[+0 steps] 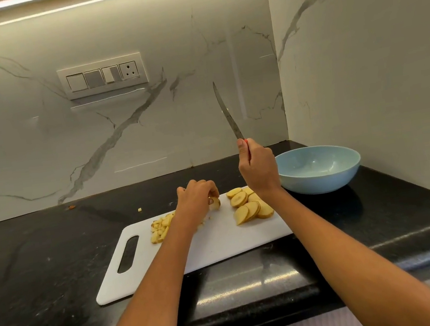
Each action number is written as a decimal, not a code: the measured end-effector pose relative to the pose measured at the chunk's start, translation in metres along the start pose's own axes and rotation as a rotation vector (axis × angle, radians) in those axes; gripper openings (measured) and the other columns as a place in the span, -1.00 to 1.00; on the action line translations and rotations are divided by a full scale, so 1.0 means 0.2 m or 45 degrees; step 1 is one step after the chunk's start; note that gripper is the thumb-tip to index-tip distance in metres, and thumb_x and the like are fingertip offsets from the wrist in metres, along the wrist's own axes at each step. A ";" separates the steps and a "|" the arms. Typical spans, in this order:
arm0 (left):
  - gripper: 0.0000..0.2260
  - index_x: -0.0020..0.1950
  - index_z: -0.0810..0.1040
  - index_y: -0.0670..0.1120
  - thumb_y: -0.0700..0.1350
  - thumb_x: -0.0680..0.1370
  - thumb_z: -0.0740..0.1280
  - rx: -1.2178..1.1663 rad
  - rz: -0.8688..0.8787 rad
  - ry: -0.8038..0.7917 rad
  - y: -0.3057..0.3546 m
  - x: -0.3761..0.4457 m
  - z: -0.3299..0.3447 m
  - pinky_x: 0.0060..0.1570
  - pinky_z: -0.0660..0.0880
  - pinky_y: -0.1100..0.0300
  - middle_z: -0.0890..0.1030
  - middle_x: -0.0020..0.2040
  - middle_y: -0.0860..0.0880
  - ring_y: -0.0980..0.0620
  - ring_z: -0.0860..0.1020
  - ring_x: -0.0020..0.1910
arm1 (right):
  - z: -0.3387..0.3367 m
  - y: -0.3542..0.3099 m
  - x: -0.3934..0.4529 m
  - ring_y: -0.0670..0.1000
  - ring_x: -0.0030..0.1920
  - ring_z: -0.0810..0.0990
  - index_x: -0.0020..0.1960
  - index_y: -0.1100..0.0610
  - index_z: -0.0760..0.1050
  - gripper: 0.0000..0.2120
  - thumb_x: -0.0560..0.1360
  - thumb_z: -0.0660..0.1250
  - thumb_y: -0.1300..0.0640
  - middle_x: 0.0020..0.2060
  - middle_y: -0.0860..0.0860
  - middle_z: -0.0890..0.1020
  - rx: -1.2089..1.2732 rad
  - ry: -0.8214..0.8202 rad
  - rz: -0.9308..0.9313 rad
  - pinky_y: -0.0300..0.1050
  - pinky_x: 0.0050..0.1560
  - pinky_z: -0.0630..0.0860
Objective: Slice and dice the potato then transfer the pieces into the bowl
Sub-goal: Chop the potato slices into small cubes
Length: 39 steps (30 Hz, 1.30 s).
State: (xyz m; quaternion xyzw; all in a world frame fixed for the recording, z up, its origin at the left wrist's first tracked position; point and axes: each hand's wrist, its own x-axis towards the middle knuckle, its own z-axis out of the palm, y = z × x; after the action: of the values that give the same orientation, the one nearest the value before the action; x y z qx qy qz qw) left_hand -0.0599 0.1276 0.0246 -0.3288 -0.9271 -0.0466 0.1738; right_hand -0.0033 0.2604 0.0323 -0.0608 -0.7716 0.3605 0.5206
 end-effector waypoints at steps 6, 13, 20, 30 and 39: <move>-0.85 0.10 0.49 -0.01 -0.20 0.57 0.26 -0.125 0.008 0.170 -0.05 -0.06 -0.02 0.05 0.25 0.14 0.55 0.05 0.03 0.02 0.44 0.07 | -0.01 -0.01 0.00 -0.13 -0.46 0.38 -0.16 0.23 0.47 -0.71 0.63 0.12 0.10 -0.46 -0.14 0.39 0.027 0.005 -0.002 -0.40 -0.44 0.27; -0.80 0.15 0.44 -0.02 -0.24 0.57 0.23 -1.140 -0.156 0.382 -0.03 -0.19 -0.11 -0.28 0.41 0.35 0.52 -0.17 0.01 0.10 0.49 -0.23 | -0.04 -0.03 -0.02 -0.13 -0.45 0.39 -0.20 0.18 0.42 -0.72 0.63 0.12 0.10 -0.46 -0.13 0.39 0.056 -0.002 0.048 -0.37 -0.42 0.29; -0.92 -0.05 0.55 -0.07 -0.23 0.54 0.28 -1.069 -0.277 0.454 0.06 -0.36 -0.06 -0.36 0.36 0.48 0.53 -0.26 0.09 0.19 0.48 -0.29 | -0.10 -0.08 -0.12 -0.12 -0.42 0.41 -0.20 0.16 0.42 -0.72 0.63 0.10 0.09 -0.44 -0.07 0.43 0.072 -0.112 0.135 -0.33 -0.40 0.33; -0.85 0.01 0.63 -0.08 -0.18 0.57 0.26 -0.852 -0.283 0.284 0.12 -0.53 -0.04 -0.02 0.47 0.23 0.66 -0.05 -0.02 0.07 0.59 -0.04 | -0.24 -0.18 -0.39 -0.03 -0.17 0.49 -0.01 0.22 0.47 -0.72 0.65 0.04 0.10 -0.19 0.06 0.53 -0.232 -0.443 0.212 -0.12 -0.13 0.42; -0.82 0.10 0.63 0.02 -0.05 0.52 0.34 -0.789 -0.202 0.115 0.10 -0.58 -0.04 0.09 0.41 0.19 0.61 0.13 0.08 0.09 0.50 0.10 | -0.36 -0.24 -0.50 -0.03 -0.18 0.48 -0.04 0.18 0.50 -0.71 0.65 0.06 0.09 -0.20 0.03 0.53 -0.224 -0.486 0.252 -0.21 -0.25 0.34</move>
State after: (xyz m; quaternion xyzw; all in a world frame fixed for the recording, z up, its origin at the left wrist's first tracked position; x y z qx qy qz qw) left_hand 0.0379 0.0723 -0.0093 -0.2905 -0.8828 -0.3547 0.1024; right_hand 0.1160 0.2137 0.0010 -0.1122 -0.8748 0.3462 0.3199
